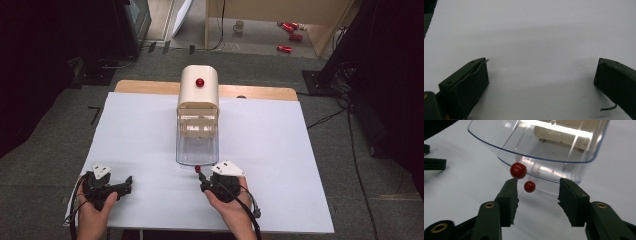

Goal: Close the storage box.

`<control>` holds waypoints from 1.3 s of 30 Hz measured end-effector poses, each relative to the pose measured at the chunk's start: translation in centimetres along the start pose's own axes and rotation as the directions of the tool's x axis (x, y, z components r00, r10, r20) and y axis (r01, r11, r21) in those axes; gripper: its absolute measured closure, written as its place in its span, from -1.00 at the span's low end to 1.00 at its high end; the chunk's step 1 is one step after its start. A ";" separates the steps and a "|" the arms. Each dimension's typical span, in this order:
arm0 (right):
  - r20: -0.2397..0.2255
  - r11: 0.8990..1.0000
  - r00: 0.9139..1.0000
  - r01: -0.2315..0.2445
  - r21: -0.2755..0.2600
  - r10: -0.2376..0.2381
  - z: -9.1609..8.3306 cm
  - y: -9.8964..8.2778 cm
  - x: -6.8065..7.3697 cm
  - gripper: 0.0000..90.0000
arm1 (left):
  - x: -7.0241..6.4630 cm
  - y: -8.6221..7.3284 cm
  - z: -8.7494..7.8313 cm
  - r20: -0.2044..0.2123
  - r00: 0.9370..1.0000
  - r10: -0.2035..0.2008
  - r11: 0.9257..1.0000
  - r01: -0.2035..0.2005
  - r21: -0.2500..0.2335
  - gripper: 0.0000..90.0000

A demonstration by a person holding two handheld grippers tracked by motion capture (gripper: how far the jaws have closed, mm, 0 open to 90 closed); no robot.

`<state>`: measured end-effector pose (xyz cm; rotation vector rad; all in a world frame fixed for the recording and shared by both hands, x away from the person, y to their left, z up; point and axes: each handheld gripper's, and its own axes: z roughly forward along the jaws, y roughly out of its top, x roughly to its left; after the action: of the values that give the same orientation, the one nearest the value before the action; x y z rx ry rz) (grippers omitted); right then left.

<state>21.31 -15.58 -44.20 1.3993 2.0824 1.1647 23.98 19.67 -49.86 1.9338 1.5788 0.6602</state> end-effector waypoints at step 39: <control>-0.039 0.999 0.999 -0.038 -0.031 0.037 0.9 0.9 1.6 0.68 | 0.0 0.0 0.0 0.000 1.000 0.000 1.000 0.000 0.000 -1.00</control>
<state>21.79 -13.56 -43.78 1.4177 2.0627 1.2430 23.98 19.67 -49.86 1.9342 1.5785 0.6607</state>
